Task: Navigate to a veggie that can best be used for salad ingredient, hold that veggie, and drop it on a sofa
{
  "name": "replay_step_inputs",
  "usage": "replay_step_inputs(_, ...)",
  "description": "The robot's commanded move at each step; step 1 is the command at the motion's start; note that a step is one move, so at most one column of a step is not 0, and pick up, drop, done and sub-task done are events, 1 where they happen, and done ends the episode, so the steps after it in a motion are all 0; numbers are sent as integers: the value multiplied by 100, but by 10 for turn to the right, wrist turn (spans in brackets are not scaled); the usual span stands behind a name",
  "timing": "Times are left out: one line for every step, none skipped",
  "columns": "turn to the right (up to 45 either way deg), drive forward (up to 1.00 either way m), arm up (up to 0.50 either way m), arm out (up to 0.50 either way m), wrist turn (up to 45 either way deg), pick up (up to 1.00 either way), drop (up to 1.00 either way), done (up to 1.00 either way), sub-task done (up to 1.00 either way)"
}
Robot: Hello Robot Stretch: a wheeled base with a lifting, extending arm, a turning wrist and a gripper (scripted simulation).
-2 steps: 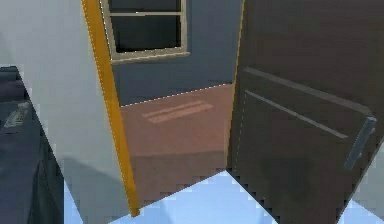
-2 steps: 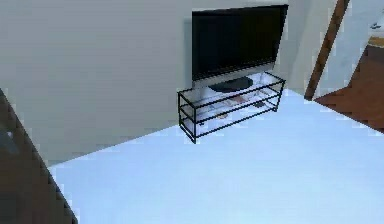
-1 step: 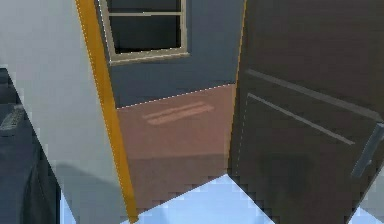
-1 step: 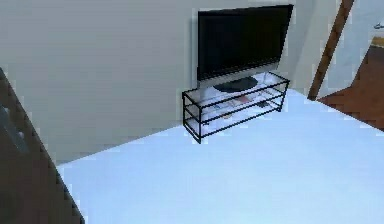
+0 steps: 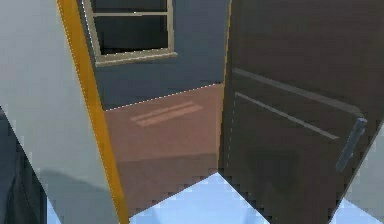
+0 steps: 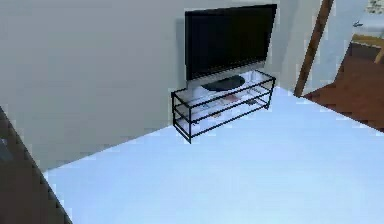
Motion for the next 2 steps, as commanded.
replay_step_inputs(0,100,0,0,0,0,0,0,0)
replay_step_inputs(-300,0,0,0,0,0,0,0,0)
